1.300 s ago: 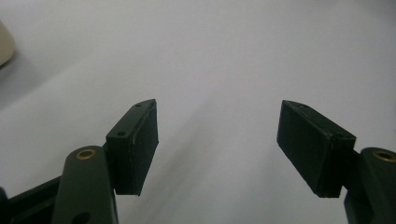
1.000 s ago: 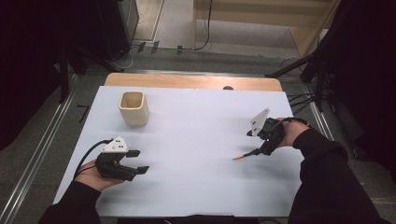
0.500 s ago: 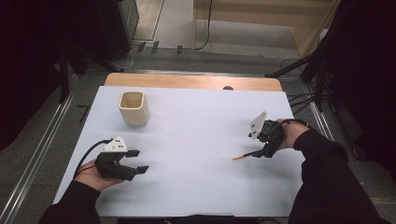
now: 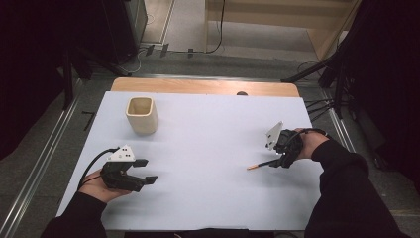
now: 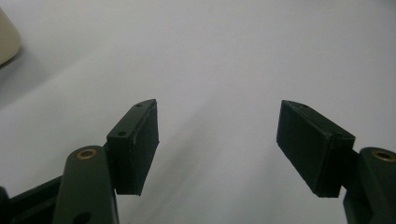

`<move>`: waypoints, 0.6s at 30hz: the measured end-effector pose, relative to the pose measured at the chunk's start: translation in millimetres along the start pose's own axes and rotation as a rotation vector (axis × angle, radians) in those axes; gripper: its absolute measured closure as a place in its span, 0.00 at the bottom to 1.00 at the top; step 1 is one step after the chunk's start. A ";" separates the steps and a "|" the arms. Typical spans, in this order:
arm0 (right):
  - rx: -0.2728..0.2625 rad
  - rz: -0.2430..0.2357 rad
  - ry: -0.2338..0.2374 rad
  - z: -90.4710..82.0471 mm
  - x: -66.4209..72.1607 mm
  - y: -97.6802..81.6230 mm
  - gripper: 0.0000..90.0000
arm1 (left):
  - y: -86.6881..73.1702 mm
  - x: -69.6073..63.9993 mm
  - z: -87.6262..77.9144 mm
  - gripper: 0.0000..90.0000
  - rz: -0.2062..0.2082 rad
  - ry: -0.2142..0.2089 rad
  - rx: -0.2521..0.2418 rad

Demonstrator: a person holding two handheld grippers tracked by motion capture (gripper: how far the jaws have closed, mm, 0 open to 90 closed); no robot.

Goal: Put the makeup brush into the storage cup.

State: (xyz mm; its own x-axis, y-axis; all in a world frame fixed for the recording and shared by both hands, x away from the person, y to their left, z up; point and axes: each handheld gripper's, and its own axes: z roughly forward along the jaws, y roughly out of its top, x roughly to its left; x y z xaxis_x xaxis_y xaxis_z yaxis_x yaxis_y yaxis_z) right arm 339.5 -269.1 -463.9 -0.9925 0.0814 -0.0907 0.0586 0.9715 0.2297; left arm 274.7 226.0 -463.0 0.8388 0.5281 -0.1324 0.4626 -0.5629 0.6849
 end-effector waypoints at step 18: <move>0.053 0.022 0.007 25.0 0.5 -8.2 0.39 | -0.2 0.1 0.7 0.34 0.001 0.002 0.006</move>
State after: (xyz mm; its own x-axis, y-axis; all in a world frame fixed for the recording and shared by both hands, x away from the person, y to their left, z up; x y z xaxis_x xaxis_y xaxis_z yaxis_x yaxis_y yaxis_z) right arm 341.2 -271.4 -490.0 -0.9917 0.1014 -0.0796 0.0858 0.9800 0.1795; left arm 274.9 225.7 -463.7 0.8386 0.5288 -0.1309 0.4639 -0.5672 0.6805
